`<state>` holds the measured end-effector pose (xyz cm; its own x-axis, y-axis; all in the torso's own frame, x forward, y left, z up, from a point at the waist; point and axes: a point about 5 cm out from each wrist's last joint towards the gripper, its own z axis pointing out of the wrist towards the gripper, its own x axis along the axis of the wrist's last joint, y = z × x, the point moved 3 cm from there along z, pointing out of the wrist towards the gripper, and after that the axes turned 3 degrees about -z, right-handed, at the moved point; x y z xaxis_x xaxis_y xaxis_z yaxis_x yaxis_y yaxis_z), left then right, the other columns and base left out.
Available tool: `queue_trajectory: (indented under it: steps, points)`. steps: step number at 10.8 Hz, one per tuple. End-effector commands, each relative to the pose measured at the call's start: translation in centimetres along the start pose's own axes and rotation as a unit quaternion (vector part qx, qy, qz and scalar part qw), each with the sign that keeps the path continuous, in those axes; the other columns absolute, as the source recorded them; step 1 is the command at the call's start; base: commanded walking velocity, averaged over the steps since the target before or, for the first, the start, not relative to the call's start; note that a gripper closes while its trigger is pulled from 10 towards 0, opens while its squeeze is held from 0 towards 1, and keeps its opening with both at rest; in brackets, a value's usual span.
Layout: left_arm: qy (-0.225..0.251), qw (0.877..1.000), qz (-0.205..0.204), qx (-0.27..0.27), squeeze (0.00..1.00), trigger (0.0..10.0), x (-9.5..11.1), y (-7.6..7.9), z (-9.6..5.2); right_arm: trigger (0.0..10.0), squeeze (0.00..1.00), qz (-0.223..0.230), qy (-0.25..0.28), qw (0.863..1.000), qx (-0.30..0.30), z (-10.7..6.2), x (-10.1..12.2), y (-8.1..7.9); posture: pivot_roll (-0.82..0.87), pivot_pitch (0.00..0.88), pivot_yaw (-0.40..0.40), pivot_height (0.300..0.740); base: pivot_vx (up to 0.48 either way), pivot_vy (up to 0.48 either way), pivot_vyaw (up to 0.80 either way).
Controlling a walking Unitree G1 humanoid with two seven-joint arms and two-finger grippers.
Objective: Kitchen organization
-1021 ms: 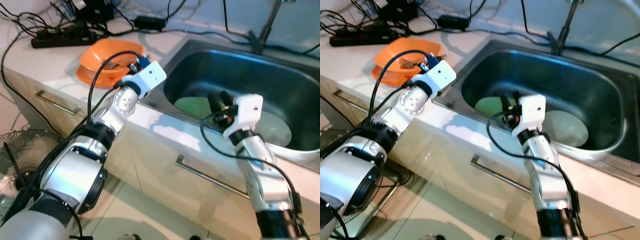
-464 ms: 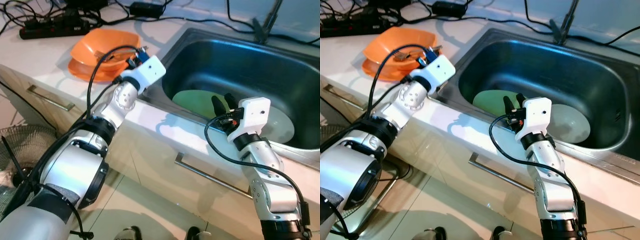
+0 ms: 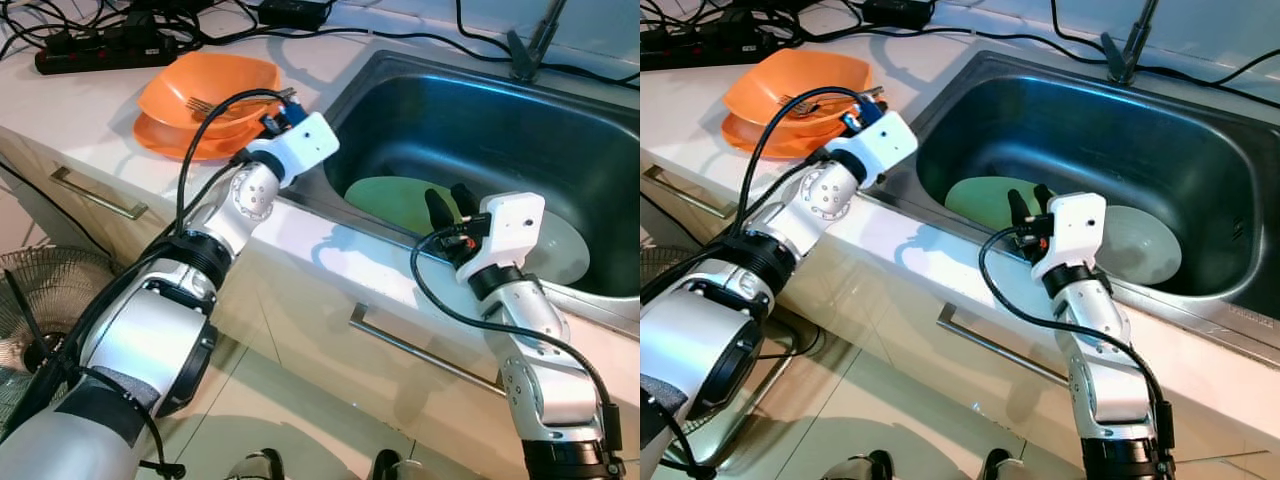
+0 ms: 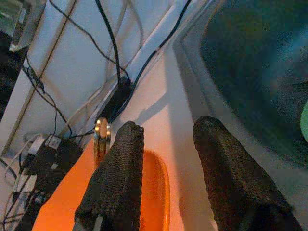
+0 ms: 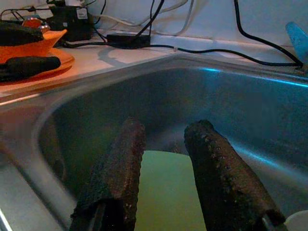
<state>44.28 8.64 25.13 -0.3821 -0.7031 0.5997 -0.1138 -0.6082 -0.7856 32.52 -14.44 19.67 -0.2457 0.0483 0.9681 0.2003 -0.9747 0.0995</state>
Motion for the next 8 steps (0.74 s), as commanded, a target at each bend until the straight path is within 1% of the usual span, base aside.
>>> queue_trajectory:
  steps: [1,3,5,7,8]
  points:
    - [0.015,1.0,0.014,-0.006,0.0,10.0,0.6,-0.2,0.1,10.0,0.0,0.007,-0.019,1.0,-0.008,-0.2,-0.8,0.2,0.03,0.242,0.036,0.74,0.0,0.0,0.0]
    - [0.022,0.999,0.024,0.001,0.0,10.0,1.0,-0.9,0.2,10.0,0.0,0.008,-0.021,1.0,-0.009,-0.1,-1.0,0.2,0.03,0.241,0.038,0.74,0.0,0.0,0.0]
    - [0.044,0.998,0.036,0.011,0.0,10.0,1.9,-1.5,0.3,10.0,0.0,0.01,-0.022,1.0,-0.011,0.0,-1.1,0.4,0.03,0.239,0.037,0.74,0.0,0.0,0.0]
    - [0.057,0.997,0.045,0.033,0.0,10.0,2.6,-2.4,0.4,10.0,0.0,0.012,-0.022,1.0,-0.01,0.0,-1.2,0.2,0.04,0.239,0.035,0.74,0.0,0.0,0.0]
    - [0.055,0.997,0.047,0.033,0.0,10.0,2.5,-2.3,0.4,10.0,0.0,0.011,-0.022,1.0,-0.01,0.0,-1.1,0.2,0.03,0.242,0.036,0.74,0.0,0.0,0.0]
